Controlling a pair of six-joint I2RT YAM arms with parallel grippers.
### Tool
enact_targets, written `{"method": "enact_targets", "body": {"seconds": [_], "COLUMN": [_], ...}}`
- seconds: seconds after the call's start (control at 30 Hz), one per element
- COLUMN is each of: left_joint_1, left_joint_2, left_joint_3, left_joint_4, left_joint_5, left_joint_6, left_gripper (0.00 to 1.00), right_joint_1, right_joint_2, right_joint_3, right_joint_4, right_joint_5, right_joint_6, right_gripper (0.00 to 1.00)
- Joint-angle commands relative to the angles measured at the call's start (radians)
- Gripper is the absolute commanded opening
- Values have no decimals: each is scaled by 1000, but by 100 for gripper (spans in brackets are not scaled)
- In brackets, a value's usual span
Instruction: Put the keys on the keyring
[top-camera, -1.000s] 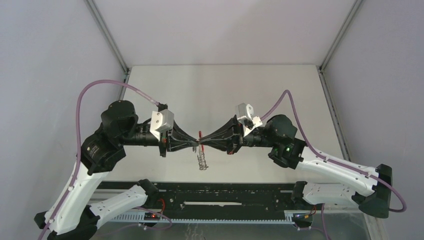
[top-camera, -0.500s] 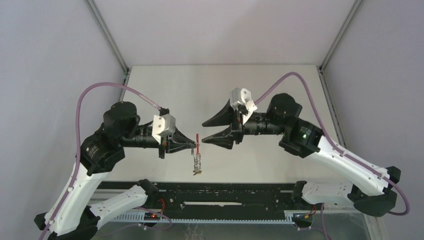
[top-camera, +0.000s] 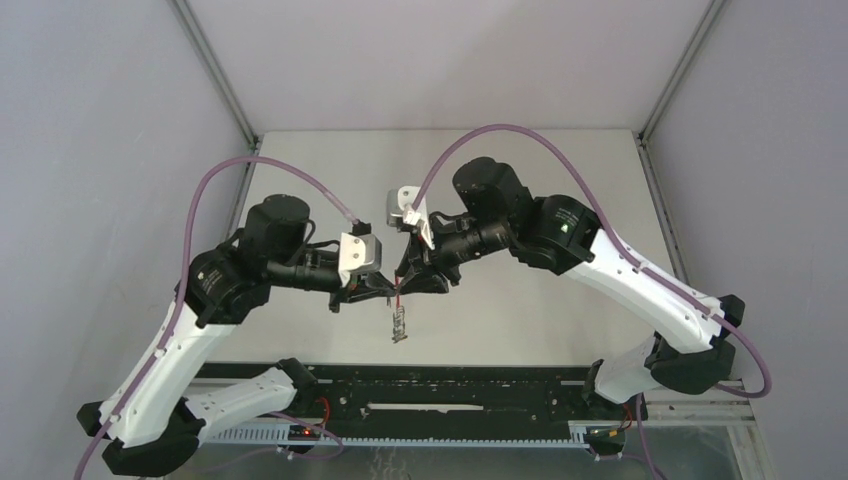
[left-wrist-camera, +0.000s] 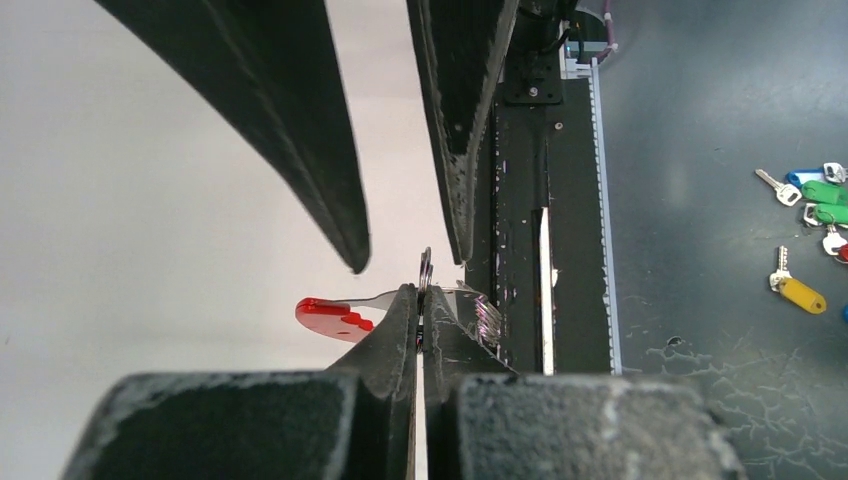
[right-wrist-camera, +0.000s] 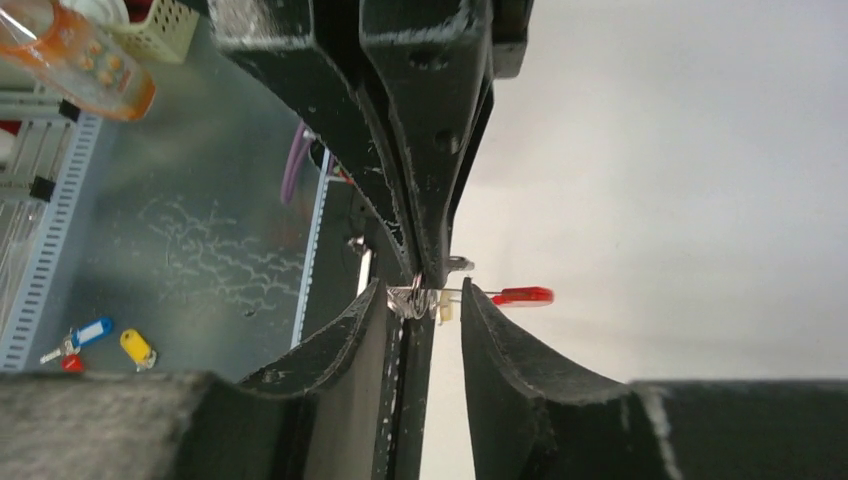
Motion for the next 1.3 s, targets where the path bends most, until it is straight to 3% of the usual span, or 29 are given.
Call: {"method": "enact_targets", "body": {"seconds": [0.0,0.1,0.67,0.77,0.87,0.97,1.1,1.17,1.27], "left_joint_1": [-5,-6,-5,-6,-5,-5,-6,-5,-6], "left_joint_2": [-16,-19,-29,-31,-37,-44,-48,-49,-46], "left_joint_3": [53,52,53,53,53,40,41,55,86], "left_joint_4": [38,40,56,60,60,58,49,39,28], "left_joint_5": [-15,-12,5,10,13,15,11,-11,-45], "left_joint_6": [0,-5,-22,-23,-20,-11,8,25,43], "left_gripper": [0,0,0,0,0,0,39,45,45], "right_joint_1": [28,30,37,35,30,18,-15,-40,-77], "right_joint_2": [4,14,62,71,69,56,-1,-56,-157], "right_joint_3": [73,85,111,117,117,110,53,-34,-184], "right_joint_4": [-92,-100,-95,-94,-88,-70,37,147,374], "right_joint_5": [30,40,33,25,17,15,24,9,-33], "right_joint_6": [-50,-55,-45,-42,-42,-38,8,54,148], "right_gripper": [38,34,29,20,1,0,0,0,0]}}
